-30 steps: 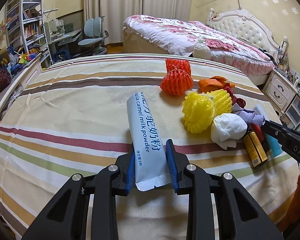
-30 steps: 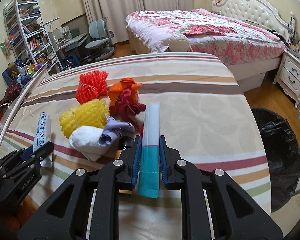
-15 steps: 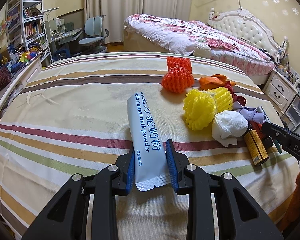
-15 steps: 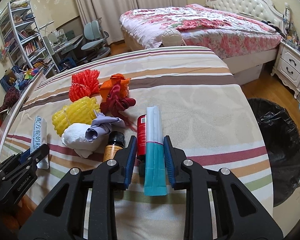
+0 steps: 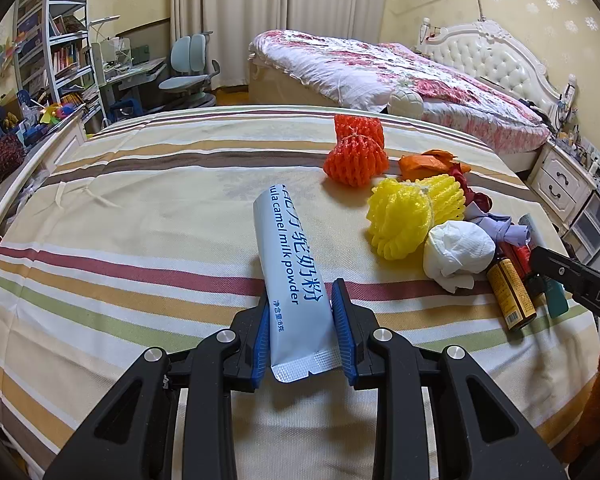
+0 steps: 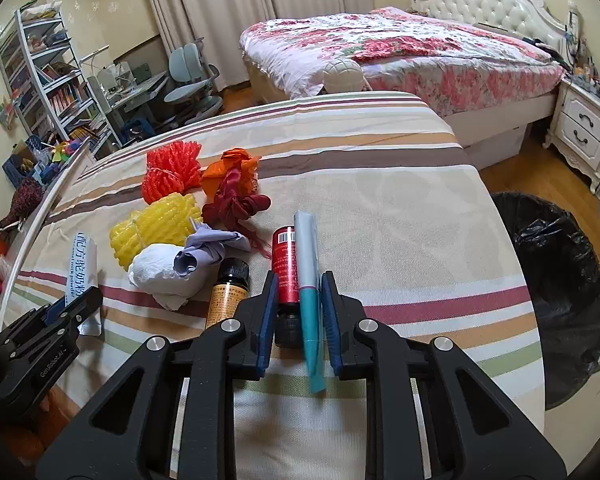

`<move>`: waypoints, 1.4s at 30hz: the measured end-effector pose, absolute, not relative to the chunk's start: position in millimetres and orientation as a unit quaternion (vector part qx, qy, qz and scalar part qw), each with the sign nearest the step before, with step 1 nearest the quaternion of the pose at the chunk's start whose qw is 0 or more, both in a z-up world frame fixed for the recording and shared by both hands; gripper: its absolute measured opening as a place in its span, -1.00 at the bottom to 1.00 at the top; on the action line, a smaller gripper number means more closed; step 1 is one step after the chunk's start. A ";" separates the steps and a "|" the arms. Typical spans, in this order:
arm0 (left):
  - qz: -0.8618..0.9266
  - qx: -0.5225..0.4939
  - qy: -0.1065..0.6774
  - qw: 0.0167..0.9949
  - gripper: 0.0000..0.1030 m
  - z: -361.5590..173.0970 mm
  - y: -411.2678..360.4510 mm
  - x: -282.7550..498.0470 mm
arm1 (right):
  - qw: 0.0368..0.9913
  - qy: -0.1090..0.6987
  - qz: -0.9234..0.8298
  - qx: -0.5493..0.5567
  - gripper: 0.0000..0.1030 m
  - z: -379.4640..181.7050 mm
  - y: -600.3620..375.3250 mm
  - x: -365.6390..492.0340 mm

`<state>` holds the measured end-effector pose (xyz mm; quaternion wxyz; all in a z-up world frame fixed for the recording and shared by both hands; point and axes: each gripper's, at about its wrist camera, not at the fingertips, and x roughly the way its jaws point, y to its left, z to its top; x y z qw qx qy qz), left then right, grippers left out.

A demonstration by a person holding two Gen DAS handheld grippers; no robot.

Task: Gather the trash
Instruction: 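Lift the milk-powder tube and teal marker off the table with both grippers, then carry the tube and marker over the black trash bin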

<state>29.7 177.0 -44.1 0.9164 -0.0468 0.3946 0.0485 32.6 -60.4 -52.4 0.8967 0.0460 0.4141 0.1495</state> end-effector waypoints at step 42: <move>-0.041 -0.017 0.332 0.942 -0.43 5.4 86.1 12.7 | 0.930 0.352 0.077 0.078 -0.85 -17.2 -158.3 -1.0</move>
